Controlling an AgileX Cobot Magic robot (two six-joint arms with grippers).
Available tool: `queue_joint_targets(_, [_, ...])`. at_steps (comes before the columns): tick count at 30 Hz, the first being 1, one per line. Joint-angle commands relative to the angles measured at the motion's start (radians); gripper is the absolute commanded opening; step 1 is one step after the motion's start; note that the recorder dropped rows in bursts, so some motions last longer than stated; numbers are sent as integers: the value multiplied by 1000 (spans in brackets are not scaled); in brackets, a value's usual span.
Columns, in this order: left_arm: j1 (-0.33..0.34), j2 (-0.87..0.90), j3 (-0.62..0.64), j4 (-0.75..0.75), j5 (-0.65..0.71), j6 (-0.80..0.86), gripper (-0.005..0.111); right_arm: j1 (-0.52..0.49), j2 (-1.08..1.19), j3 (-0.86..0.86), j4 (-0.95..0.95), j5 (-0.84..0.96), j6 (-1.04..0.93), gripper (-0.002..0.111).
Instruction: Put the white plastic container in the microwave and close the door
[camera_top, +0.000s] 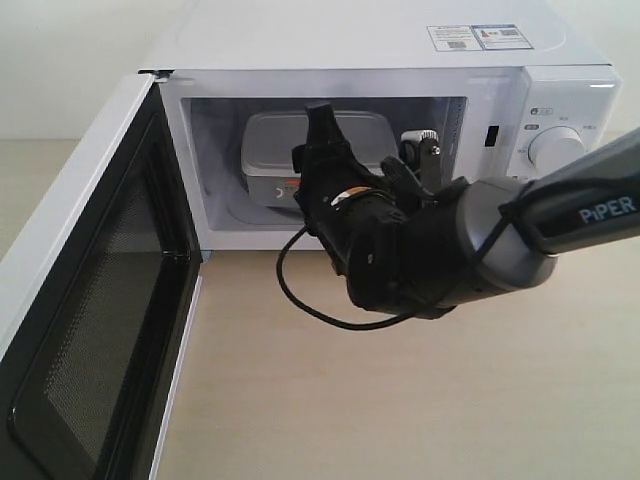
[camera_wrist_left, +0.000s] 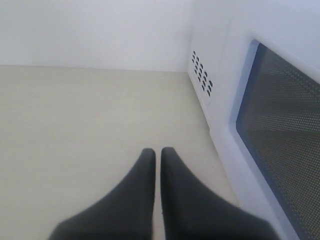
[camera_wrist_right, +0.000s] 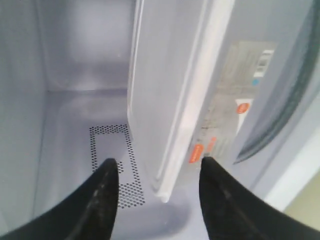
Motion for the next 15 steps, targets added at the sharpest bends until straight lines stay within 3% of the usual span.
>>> queue_joint_targets(1, [3,-4,4,-8,-1,4,4,2,-47,83,-69,24,-3,49])
queue_joint_targets(8, [3,-4,4,-8,-1,4,4,2,-67,142,-349,40,-22,44])
queue_joint_targets(13, [3,-4,4,-8,-1,4,4,2,-67,142,-499,40,-65,4])
queue_joint_targets(15, [3,-4,4,-8,-1,4,4,2,-67,142,-506,47,-129,0])
